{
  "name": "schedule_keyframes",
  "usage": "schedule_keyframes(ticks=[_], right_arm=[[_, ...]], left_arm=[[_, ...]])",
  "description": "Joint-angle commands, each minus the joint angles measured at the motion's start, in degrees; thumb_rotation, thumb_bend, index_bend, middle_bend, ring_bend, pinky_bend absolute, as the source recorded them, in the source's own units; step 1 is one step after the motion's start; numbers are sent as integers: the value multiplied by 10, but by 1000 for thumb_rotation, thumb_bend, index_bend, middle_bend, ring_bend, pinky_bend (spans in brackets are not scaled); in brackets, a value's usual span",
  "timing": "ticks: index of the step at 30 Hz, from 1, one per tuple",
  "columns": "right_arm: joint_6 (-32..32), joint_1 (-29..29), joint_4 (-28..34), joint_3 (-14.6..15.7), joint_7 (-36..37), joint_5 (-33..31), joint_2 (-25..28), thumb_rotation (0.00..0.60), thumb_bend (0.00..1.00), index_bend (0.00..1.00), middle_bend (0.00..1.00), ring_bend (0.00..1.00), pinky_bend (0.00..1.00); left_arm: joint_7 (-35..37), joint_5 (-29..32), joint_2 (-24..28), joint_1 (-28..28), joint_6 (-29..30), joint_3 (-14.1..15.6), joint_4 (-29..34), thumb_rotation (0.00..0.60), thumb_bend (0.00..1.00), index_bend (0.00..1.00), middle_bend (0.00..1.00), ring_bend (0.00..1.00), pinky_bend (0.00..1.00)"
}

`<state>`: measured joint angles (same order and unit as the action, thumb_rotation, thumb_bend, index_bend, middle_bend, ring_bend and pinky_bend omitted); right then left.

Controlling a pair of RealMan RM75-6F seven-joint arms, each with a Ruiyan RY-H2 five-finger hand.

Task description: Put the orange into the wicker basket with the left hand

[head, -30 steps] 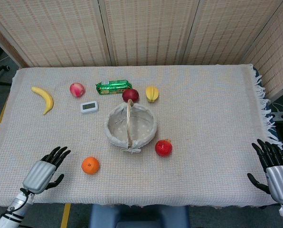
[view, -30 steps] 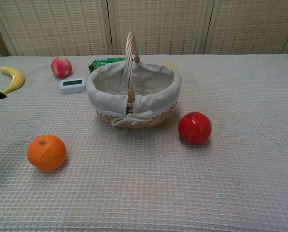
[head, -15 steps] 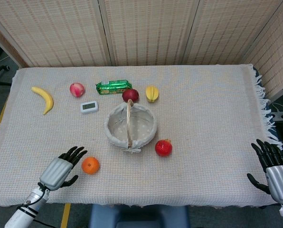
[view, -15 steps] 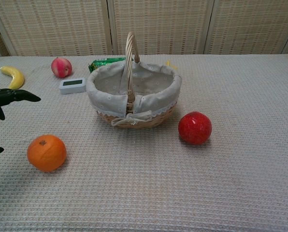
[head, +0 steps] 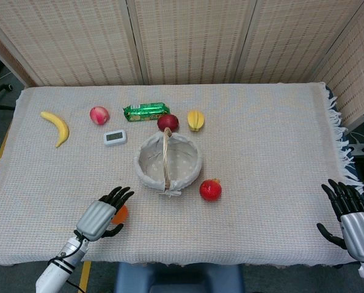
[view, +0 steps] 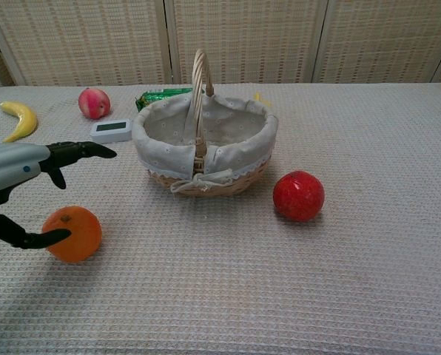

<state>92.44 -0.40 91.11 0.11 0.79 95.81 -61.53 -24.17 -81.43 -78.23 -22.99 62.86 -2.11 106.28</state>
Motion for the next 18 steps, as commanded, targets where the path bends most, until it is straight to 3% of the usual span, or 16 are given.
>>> schedule_keyframes(ticks=[1, 10, 18], right_arm=[[0, 0, 0, 0, 0, 0, 0, 600, 112, 5, 0, 0, 82], [0, 0, 0, -3, 1, -5, -1, 600, 112, 5, 0, 0, 84], [-5, 2, 2, -2, -6, -5, -3, 600, 112, 6, 0, 0, 84]], left_arm=[[-5, 6, -10, -5, 1, -4, -9, 600, 313, 0, 0, 0, 281], [10, 65, -39, -20, -41, 0, -52, 600, 312, 0, 0, 0, 283], [21, 74, -44, -24, -47, 11, -61, 600, 312, 0, 0, 0, 283]])
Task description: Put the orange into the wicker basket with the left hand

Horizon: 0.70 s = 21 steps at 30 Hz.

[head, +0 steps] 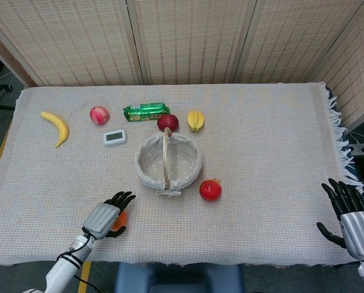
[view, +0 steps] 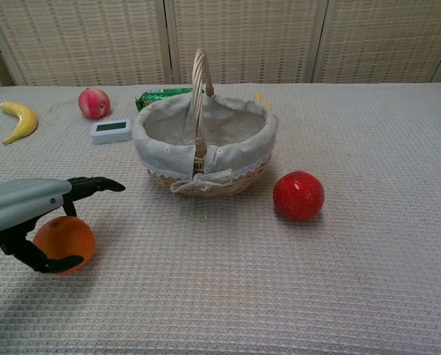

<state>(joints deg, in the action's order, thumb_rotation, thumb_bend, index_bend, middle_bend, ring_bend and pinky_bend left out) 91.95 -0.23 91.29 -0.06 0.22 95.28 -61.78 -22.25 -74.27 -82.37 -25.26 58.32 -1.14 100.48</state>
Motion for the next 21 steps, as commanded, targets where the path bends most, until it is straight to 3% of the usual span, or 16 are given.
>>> schedule_keyframes(ticks=[1, 13, 17, 21], right_arm=[[0, 0, 1, 0, -1, 0, 0, 600, 112, 6, 0, 0, 84], [6, -2, 0, -4, 4, -4, -3, 600, 112, 8, 0, 0, 88], [7, -2, -1, -4, 3, -4, -4, 600, 112, 13, 0, 0, 88], [4, -1, 0, -4, 0, -5, -5, 600, 112, 17, 0, 0, 89]], left_arm=[[4, 4, -5, -1, -2, 3, -6, 600, 312, 0, 0, 0, 283], [46, 38, -25, -2, -30, 18, -57, 600, 330, 0, 0, 10, 294], [67, 29, -39, 4, -14, 15, -75, 600, 419, 8, 2, 211, 478], [75, 10, -54, 13, 18, 10, -90, 600, 526, 171, 98, 393, 621]])
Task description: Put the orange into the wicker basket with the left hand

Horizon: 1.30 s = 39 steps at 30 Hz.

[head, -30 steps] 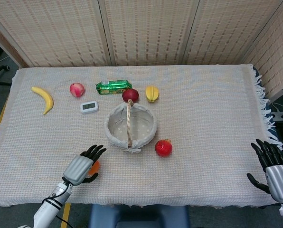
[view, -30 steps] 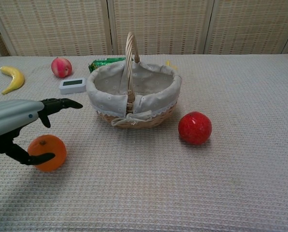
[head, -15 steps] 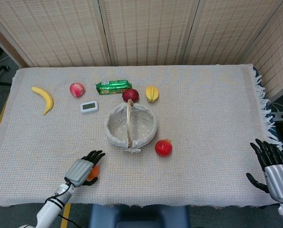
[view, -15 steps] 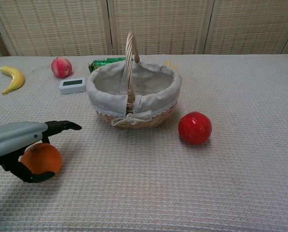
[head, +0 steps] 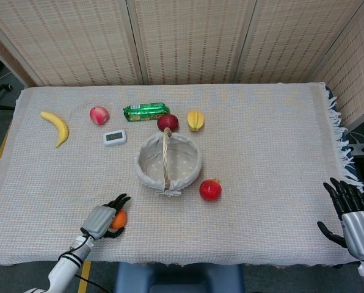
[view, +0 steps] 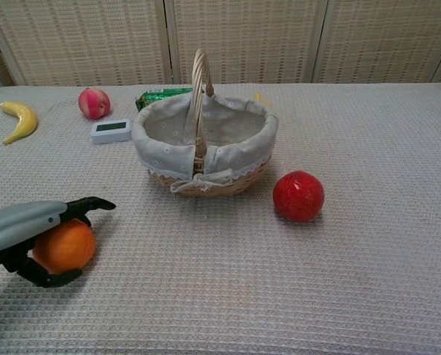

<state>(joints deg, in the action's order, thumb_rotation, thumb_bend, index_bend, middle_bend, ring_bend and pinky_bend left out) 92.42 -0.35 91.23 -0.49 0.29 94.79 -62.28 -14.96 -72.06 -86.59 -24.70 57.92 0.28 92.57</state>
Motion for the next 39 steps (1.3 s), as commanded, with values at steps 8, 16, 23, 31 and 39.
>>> schedule_keyframes(ticks=[8, 16, 23, 31, 39], right_arm=[[0, 0, 1, 0, 1, 0, 0, 600, 112, 24, 0, 0, 90], [-1, 1, 0, 1, 2, 2, 1, 600, 112, 34, 0, 0, 90], [1, -1, -1, 3, 7, 6, 3, 600, 112, 36, 0, 0, 91], [-1, 1, -1, 2, 5, 4, 2, 600, 112, 36, 0, 0, 91], [-2, 2, -1, 1, 10, 2, 4, 600, 112, 36, 0, 0, 91]], left_arm=[[-23, -25, -33, 22, 75, -11, -21, 600, 658, 500, 305, 628, 812], [-52, -66, 4, 22, 129, -32, 43, 600, 683, 598, 437, 684, 854], [-38, -106, 48, 0, 167, -91, 74, 600, 681, 598, 447, 685, 853], [-29, -101, 41, -67, 124, -147, 55, 600, 682, 597, 449, 685, 853], [-40, -77, -12, -127, 93, -180, 23, 600, 681, 585, 443, 685, 849]])
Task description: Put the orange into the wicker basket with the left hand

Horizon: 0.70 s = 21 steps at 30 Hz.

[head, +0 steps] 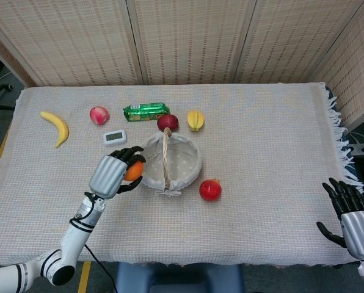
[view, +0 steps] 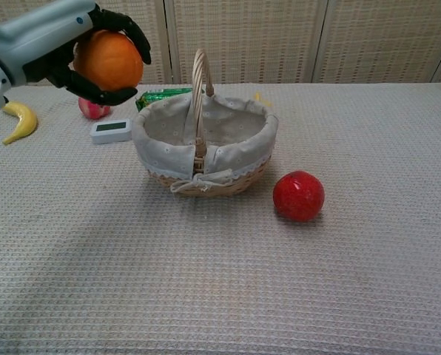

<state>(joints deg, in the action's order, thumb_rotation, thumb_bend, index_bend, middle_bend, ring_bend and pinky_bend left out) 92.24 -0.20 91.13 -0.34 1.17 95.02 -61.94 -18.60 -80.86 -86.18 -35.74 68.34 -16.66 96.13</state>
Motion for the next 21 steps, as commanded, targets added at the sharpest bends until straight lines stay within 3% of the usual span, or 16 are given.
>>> schedule_keyframes(ticks=[1, 11, 21], right_arm=[[1, 0, 0, 0, 1, 0, 1, 600, 111, 36, 0, 0, 91], [-1, 1, 0, 1, 3, 2, 2, 600, 112, 37, 0, 0, 92], [-2, 1, 0, 1, 10, 0, 5, 600, 112, 37, 0, 0, 92]], left_arm=[[-2, 16, -26, -25, -15, -14, -21, 600, 682, 585, 443, 685, 850], [17, 30, -121, -80, -19, -28, -109, 600, 682, 585, 441, 685, 848], [38, 42, -177, -102, -21, -16, -175, 600, 679, 565, 416, 666, 842]])
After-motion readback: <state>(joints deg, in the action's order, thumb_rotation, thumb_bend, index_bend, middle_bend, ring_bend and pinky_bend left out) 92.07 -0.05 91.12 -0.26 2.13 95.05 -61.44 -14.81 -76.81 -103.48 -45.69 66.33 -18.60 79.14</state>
